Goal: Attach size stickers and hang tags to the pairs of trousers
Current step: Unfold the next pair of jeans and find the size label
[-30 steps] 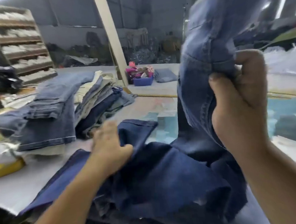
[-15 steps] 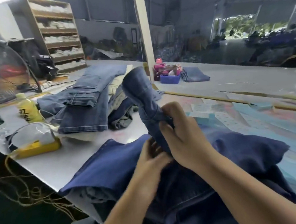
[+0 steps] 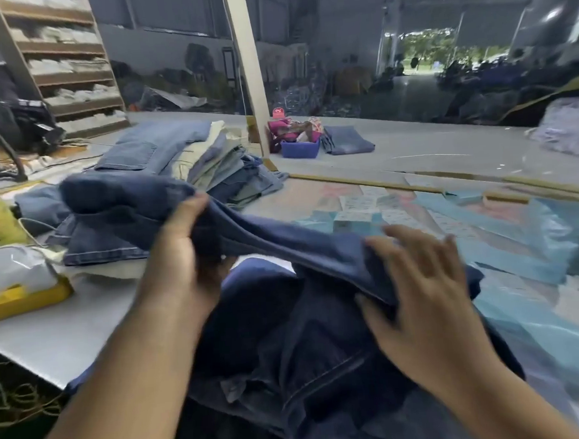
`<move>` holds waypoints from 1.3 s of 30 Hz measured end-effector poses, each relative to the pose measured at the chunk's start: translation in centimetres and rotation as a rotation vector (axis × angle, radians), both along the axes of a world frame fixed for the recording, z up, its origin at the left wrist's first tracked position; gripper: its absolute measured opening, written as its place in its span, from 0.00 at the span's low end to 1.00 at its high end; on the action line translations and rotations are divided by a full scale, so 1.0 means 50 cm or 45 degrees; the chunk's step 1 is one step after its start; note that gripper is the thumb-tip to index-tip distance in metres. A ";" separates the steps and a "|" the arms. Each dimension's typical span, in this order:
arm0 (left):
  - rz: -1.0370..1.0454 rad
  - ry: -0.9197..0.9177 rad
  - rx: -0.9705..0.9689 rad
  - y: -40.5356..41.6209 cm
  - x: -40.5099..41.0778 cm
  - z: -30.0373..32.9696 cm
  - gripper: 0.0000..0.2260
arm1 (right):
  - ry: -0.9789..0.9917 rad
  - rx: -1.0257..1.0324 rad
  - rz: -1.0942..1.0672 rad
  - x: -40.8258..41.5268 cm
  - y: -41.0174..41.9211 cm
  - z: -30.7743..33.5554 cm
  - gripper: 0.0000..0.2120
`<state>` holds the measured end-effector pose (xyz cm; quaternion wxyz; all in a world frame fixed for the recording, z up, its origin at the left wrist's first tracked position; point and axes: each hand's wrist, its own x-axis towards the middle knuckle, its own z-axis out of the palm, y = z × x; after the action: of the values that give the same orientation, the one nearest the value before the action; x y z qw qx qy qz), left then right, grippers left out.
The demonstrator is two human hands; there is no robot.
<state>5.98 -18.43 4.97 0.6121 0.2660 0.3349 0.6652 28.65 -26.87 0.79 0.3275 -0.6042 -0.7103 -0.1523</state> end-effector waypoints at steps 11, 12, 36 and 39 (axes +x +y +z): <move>0.060 0.393 -0.431 -0.014 -0.085 -0.103 0.29 | 0.272 -0.073 0.021 0.076 0.012 0.031 0.09; 0.174 0.649 -0.449 -0.023 -0.092 -0.113 0.38 | 0.273 -0.047 0.042 0.074 0.018 0.040 0.10; 0.660 2.120 0.778 -0.034 0.133 -0.023 0.06 | 0.317 -0.680 -0.459 0.178 -0.013 0.003 0.17; 0.646 2.345 0.974 -0.060 0.160 -0.047 0.17 | 0.365 -0.379 -0.492 0.160 -0.032 0.001 0.20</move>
<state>13.98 -21.45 2.61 -0.1664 0.7715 0.4863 0.3750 36.66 -28.46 0.83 0.2974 -0.7852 -0.5428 -0.0190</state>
